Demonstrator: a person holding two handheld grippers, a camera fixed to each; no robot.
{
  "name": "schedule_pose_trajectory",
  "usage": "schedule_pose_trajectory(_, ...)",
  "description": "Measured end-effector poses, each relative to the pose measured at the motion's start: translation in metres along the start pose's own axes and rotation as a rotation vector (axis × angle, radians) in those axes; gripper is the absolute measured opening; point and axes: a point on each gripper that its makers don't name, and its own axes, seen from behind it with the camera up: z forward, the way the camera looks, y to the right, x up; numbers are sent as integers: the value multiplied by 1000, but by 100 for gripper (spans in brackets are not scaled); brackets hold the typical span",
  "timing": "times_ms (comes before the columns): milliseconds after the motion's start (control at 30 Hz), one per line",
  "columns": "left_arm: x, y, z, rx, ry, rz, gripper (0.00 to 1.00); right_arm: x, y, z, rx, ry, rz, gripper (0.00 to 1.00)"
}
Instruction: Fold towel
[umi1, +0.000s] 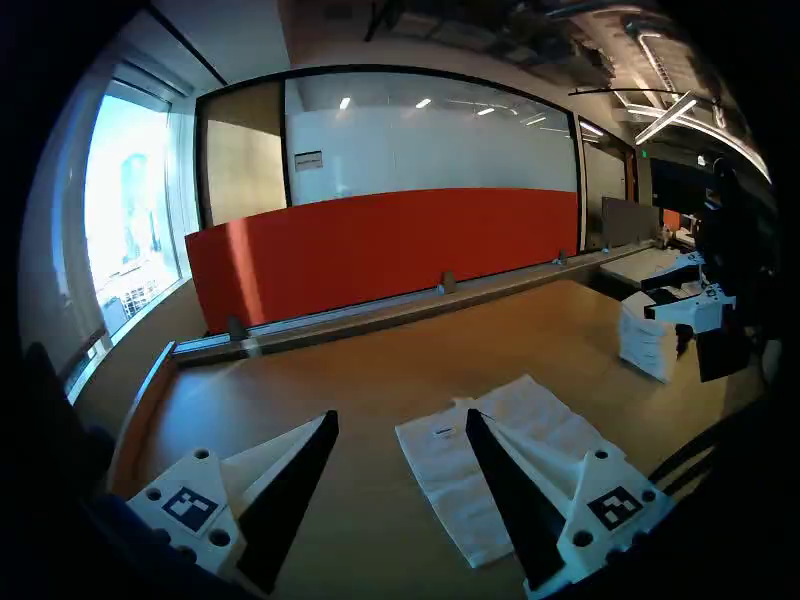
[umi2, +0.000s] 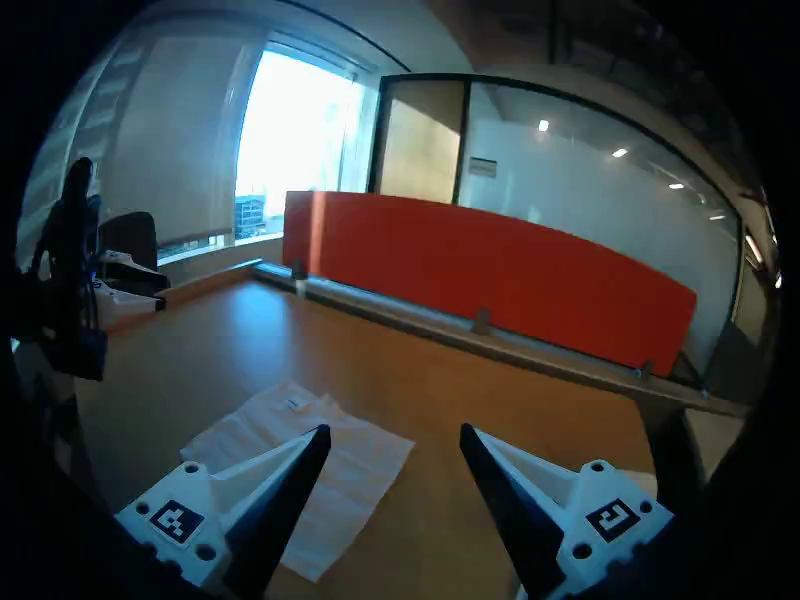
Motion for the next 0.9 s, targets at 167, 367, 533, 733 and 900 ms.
schedule_pose_trajectory(167, -23, 9, 2, -27, -38, 1, 95, -24, -11, 5, 28, -40, -24, 100)
schedule_pose_trajectory(367, -55, 19, 5, -56, -97, 14, 95, -57, -23, 11, 53, -95, -39, 100)
schedule_pose_trajectory(533, -83, 27, 9, -79, -149, 19, 95, -82, -32, 16, 72, -138, -47, 100)
schedule_pose_trajectory(733, -115, 39, 16, -112, -211, 28, 95, -109, -41, 21, 95, -185, -51, 100)
schedule_pose_trajectory(900, -137, 48, 20, -137, -257, 43, 95, -131, -47, 25, 114, -226, -56, 100)
